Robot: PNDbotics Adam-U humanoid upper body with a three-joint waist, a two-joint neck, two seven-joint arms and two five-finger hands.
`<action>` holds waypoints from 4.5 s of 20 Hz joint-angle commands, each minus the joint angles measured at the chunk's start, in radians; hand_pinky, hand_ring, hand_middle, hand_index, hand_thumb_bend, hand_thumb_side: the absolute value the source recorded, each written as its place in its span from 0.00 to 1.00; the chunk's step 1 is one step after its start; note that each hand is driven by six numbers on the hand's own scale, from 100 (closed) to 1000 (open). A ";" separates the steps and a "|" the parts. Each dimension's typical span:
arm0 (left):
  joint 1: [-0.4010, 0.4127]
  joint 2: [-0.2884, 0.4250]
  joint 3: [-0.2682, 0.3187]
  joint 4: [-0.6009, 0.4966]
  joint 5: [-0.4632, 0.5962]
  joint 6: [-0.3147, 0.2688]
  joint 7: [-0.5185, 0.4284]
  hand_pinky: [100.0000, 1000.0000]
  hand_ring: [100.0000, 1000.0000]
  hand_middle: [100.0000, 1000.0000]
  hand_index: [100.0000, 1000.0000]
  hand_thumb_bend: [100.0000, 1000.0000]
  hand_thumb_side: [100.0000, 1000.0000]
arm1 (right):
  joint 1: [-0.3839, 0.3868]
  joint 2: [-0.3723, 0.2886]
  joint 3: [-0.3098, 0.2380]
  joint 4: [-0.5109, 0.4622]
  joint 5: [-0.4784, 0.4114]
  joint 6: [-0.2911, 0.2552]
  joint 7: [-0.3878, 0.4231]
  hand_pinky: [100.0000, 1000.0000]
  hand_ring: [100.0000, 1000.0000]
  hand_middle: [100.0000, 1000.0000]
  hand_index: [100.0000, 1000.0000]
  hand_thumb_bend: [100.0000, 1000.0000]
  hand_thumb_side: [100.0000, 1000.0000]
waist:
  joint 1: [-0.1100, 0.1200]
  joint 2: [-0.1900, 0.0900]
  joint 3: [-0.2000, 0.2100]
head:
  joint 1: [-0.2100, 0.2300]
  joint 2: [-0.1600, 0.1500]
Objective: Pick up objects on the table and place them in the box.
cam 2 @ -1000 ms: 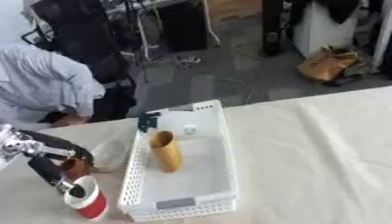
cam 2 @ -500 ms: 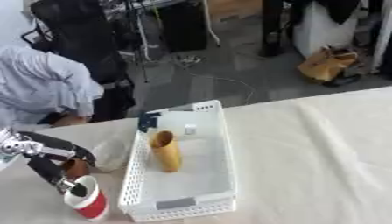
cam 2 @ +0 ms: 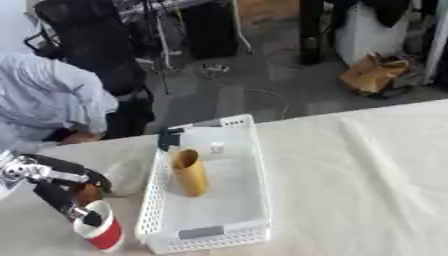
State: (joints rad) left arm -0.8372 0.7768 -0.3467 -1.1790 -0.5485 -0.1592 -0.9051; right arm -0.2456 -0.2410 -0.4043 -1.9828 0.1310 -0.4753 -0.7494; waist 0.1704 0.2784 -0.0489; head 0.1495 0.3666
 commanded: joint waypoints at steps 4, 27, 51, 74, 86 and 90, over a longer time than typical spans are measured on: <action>0.000 0.013 0.025 -0.010 0.004 0.017 -0.002 1.00 1.00 1.00 1.00 1.00 0.90 | -0.006 -0.011 -0.002 -0.017 -0.005 -0.018 -0.021 0.56 0.56 0.39 0.43 0.00 0.76 | -0.011 -0.018 0.003 | 0.004 -0.003; 0.003 -0.019 0.027 0.066 -0.087 -0.010 -0.002 1.00 1.00 1.00 1.00 1.00 0.89 | -0.006 -0.007 -0.003 -0.017 -0.006 -0.017 -0.020 0.56 0.56 0.39 0.42 0.00 0.75 | -0.013 -0.016 0.002 | 0.009 -0.003; -0.015 -0.032 0.011 0.104 -0.110 -0.037 -0.002 1.00 1.00 1.00 1.00 1.00 0.85 | -0.012 -0.012 0.002 -0.017 -0.014 -0.018 -0.019 0.56 0.56 0.39 0.42 0.00 0.75 | -0.008 -0.018 -0.006 | 0.010 -0.009; -0.033 -0.034 0.021 0.132 -0.162 -0.070 -0.002 1.00 1.00 1.00 1.00 1.00 0.83 | -0.014 -0.012 0.004 -0.017 -0.022 -0.007 -0.009 0.56 0.56 0.39 0.42 0.00 0.74 | -0.004 -0.019 -0.005 | 0.012 -0.023; -0.025 -0.044 0.010 0.145 -0.192 -0.082 -0.002 1.00 1.00 1.00 1.00 1.00 0.78 | -0.013 -0.011 0.003 -0.017 -0.024 -0.008 -0.012 0.57 0.56 0.39 0.42 0.00 0.74 | -0.007 -0.020 -0.006 | 0.010 -0.020; -0.026 -0.047 0.007 0.161 -0.227 -0.107 -0.002 1.00 1.00 1.00 1.00 0.99 0.73 | -0.013 -0.012 0.003 -0.017 -0.025 -0.009 -0.014 0.57 0.56 0.39 0.42 0.00 0.74 | -0.007 -0.020 -0.007 | 0.011 -0.018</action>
State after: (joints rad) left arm -0.8507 0.7060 -0.3453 -1.0179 -0.7632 -0.2216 -0.8726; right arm -0.2477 -0.2400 -0.4033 -1.9828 0.1139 -0.4699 -0.7462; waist 0.1720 0.2785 -0.0556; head 0.1589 0.3555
